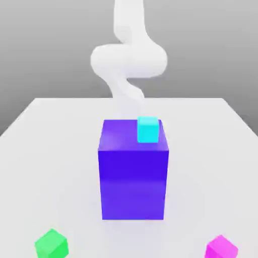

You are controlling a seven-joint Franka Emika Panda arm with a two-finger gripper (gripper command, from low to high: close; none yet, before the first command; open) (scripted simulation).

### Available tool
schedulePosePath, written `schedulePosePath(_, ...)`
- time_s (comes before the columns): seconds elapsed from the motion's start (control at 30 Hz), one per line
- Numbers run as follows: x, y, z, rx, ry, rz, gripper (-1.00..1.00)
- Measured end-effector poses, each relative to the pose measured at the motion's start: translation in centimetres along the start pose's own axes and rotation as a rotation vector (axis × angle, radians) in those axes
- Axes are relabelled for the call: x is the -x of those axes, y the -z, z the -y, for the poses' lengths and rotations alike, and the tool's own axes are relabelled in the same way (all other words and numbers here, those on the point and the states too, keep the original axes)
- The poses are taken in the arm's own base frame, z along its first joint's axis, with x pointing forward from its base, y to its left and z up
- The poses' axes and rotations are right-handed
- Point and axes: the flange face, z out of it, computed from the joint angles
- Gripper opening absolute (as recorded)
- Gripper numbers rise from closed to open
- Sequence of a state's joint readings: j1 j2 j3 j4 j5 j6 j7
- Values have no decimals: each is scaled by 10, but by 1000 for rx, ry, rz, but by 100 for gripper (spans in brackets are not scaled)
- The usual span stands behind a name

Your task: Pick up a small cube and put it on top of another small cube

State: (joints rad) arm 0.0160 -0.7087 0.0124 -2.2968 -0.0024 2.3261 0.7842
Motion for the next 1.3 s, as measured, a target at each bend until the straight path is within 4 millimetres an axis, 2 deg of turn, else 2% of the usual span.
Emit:
schedulePosePath(0.17,20,-89,20,72,89,106,0)
schedulePosePath(0.33,55,-174,31,136,179,212,0)
schedulePosePath(0.5,103,-255,33,195,271,321,0)
schedulePosePath(0.63,154,-313,29,236,353,413,0)
schedulePosePath(0.8,218,-380,8,290,440,524,0)
schedulePosePath(0.97,291,-436,-22,338,528,640,0)
schedulePosePath(1.1,326,-478,-49,346,544,661,0)
schedulePosePath(1.13,333,-487,-55,346,544,662,-100)
schedulePosePath(1.3,333,-487,-55,347,544,662,-100)
